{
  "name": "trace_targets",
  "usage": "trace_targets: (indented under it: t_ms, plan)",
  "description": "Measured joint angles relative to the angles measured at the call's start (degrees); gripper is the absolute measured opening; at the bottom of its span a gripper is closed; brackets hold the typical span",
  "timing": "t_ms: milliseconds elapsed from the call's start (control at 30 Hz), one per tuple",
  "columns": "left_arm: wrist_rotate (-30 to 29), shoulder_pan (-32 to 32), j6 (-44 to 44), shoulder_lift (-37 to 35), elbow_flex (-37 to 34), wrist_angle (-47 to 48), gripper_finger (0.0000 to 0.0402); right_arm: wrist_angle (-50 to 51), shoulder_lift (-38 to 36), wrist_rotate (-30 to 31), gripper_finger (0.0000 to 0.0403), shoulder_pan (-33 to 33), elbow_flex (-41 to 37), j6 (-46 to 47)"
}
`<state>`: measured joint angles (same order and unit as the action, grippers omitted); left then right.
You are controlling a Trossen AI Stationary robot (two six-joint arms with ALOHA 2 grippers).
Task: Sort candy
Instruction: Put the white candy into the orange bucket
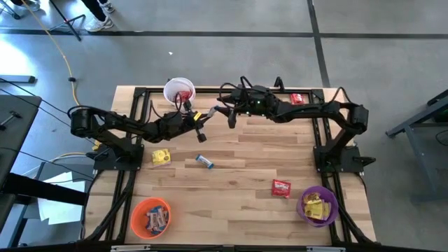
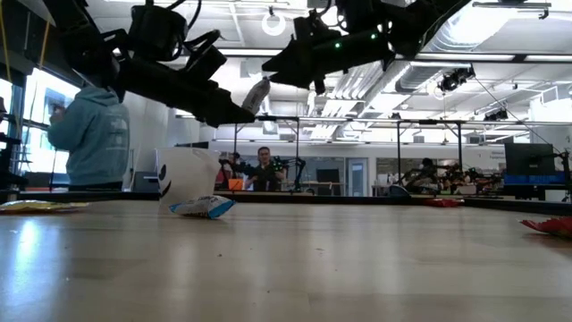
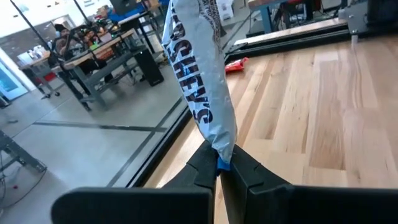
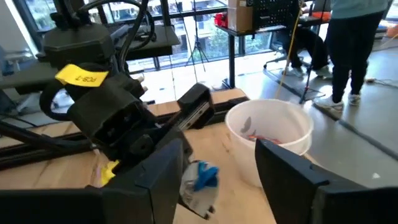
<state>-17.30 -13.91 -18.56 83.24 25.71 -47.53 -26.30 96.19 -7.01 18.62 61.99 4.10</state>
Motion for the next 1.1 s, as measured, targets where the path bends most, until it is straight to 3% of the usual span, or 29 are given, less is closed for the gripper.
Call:
trace_targets:
  t_ms: [167,333,433,567,733,900,1100]
  plan:
    - [1.68,0.04,-2.50,-3.09,0.00,4.19,0.0000,8.36,-4.79,0.94,0.0185,0.53,0.01,-6.15]
    - [9.08,1.64,-0.33,-14.56,0.02,16.16,0.0000,16.72,-6.79,7.07,0.0128,0.59,0.01,-13.32]
    - [10.88,3.65,2.01,-23.19,2.13,29.40,0.0000,18.35,-5.96,7.29,0.0076,1.28,-0.01,-14.72]
    - [7.20,8.18,5.77,-30.36,8.43,51.78,0.0000,18.47,-3.55,3.02,0.0010,2.17,-0.01,-15.64]
    - [7.22,15.36,14.27,-31.88,16.85,74.04,0.0000,17.27,-0.59,1.47,0.0015,2.26,-0.01,-15.63]
    - [13.21,23.47,24.78,-31.08,23.64,90.91,0.0000,14.57,1.78,1.42,0.0004,1.91,-0.04,-15.74]
    - [20.34,34.64,42.48,-31.06,30.23,95.23,0.0000,12.76,2.11,1.41,0.0001,1.91,-0.04,-16.09]
